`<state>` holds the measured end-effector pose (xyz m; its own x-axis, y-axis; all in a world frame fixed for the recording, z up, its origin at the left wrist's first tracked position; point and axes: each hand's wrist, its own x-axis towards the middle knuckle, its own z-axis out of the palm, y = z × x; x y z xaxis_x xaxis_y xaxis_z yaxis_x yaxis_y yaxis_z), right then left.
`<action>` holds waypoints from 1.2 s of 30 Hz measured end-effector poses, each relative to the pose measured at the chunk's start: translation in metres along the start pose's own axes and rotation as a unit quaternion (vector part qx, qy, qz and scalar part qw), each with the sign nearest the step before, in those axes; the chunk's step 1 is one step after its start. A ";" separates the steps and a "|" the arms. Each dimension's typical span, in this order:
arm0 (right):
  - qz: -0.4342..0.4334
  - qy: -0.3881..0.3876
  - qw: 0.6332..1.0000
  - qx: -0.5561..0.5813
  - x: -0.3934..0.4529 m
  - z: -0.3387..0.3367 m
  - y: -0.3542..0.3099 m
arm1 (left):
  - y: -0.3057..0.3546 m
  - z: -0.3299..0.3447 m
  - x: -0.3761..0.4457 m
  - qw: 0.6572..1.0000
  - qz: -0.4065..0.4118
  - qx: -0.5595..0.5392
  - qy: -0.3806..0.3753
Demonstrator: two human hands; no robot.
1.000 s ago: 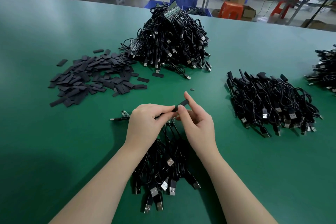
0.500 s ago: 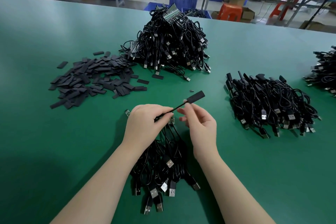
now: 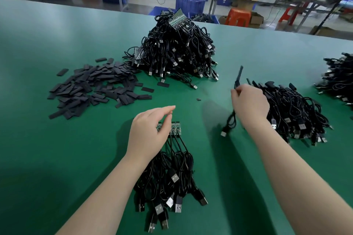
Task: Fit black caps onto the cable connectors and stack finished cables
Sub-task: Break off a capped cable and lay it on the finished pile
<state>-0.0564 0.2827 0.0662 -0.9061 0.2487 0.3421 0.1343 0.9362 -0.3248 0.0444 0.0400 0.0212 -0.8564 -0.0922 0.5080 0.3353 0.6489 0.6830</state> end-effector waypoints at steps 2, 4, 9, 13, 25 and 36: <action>-0.034 -0.023 0.987 -0.155 -0.001 0.012 0.014 | 0.000 0.001 -0.001 1.000 0.003 0.005 -0.002; -0.059 -0.041 0.969 -0.235 -0.007 0.022 0.020 | -0.001 0.001 -0.001 1.000 0.009 0.011 0.005; -0.049 -0.133 0.958 -0.250 -0.015 0.032 0.013 | -0.005 -0.001 0.002 1.000 -0.001 0.014 0.014; -0.039 -0.176 0.906 -0.382 -0.014 0.017 0.009 | -0.007 -0.001 0.002 1.000 -0.018 0.017 0.005; -0.102 -0.282 0.951 0.076 -0.101 0.031 -0.073 | -0.009 0.002 0.002 0.998 -0.051 0.022 -0.016; 0.007 -0.168 0.866 0.472 -0.116 0.034 -0.053 | -0.015 0.006 0.003 0.997 -0.055 -0.008 -0.061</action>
<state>0.0279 0.1959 0.0137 -0.9938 0.0237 0.1088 -0.0982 0.2754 -0.9563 0.0344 0.0350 0.0097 -0.9295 -0.0682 0.3625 0.2422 0.6282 0.7394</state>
